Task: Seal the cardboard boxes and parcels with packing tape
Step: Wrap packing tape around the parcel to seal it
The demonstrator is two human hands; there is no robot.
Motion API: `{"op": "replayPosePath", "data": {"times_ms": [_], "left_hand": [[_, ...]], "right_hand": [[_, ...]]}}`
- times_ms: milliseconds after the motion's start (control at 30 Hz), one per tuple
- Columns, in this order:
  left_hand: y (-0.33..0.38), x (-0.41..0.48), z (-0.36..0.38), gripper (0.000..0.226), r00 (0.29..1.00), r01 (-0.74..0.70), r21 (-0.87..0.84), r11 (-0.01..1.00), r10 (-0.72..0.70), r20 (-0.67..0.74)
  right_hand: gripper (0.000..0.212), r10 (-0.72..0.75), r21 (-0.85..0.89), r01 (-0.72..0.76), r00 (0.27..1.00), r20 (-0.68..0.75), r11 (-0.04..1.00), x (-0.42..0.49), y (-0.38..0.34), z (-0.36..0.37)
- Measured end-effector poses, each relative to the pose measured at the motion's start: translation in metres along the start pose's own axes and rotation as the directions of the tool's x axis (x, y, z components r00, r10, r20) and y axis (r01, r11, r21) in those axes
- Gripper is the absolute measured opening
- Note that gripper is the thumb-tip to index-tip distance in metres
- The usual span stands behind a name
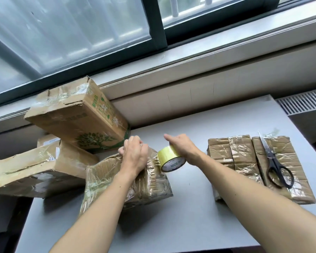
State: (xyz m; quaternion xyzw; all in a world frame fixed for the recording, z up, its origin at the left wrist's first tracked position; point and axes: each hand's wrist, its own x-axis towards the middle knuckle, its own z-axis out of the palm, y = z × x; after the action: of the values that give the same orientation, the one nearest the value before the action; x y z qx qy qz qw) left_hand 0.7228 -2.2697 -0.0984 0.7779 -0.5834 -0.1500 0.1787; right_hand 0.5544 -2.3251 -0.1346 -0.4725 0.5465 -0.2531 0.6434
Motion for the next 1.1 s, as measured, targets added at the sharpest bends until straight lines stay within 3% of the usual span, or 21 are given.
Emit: {"op": "replayPosePath", "data": {"times_ms": [133, 233, 333, 467, 667, 767, 867, 967, 1033, 1100], "left_hand": [[0.008, 0.011, -0.050, 0.020, 0.999, 0.027, -0.258, 0.966, -0.036, -0.029], [0.001, 0.013, -0.080, 0.023, 0.996, 0.047, -0.500, 0.865, -0.082, -0.048], [-0.017, 0.005, -0.093, 0.020, 0.992, 0.083, -0.569, 0.818, -0.121, -0.030], [-0.045, -0.009, -0.098, 0.011, 0.956, 0.246, -0.704, 0.666, -0.286, 0.064], [-0.081, -0.034, -0.113, 0.024, 0.953, 0.266, -0.513, 0.816, -0.302, 0.014], [-0.096, -0.040, -0.114, 0.029, 0.951, 0.275, -0.426, 0.862, -0.308, -0.009], [-0.101, -0.035, -0.113, 0.031, 0.951, 0.276, -0.421, 0.864, -0.309, -0.009], [-0.104, -0.031, -0.107, 0.037, 0.958, 0.248, -0.296, 0.922, -0.278, -0.062], [-0.107, -0.029, -0.105, 0.040, 0.964, 0.226, -0.246, 0.943, -0.253, -0.085], [-0.109, -0.028, -0.102, 0.042, 0.965, 0.223, -0.211, 0.952, -0.247, -0.094]], "right_hand": [[0.044, -0.113, 0.184, 0.096, 0.990, 0.083, 0.978, -0.018, -0.067, -0.007], [0.041, -0.203, 0.239, 0.164, 0.968, 0.148, 0.957, -0.035, -0.111, 0.007], [0.053, -0.301, 0.188, 0.263, 0.929, 0.214, 0.946, -0.050, -0.136, 0.030], [0.057, -0.396, 0.021, 0.408, 0.871, 0.290, 0.913, -0.065, -0.135, 0.069], [0.063, -0.401, -0.256, 0.474, 0.869, 0.290, 0.842, -0.073, -0.116, 0.135], [0.067, -0.420, -0.340, 0.473, 0.881, 0.220, 0.813, -0.073, -0.111, 0.158], [0.071, -0.377, -0.199, 0.408, 0.909, 0.179, 0.891, -0.075, -0.110, 0.163], [0.086, -0.313, -0.037, 0.322, 0.937, 0.155, 0.946, -0.075, -0.094, 0.160], [0.072, -0.313, -0.011, 0.317, 0.941, 0.126, 0.948, -0.080, -0.094, 0.167], [0.059, -0.338, -0.126, 0.350, 0.935, 0.104, 0.928, -0.080, -0.106, 0.171]]}}
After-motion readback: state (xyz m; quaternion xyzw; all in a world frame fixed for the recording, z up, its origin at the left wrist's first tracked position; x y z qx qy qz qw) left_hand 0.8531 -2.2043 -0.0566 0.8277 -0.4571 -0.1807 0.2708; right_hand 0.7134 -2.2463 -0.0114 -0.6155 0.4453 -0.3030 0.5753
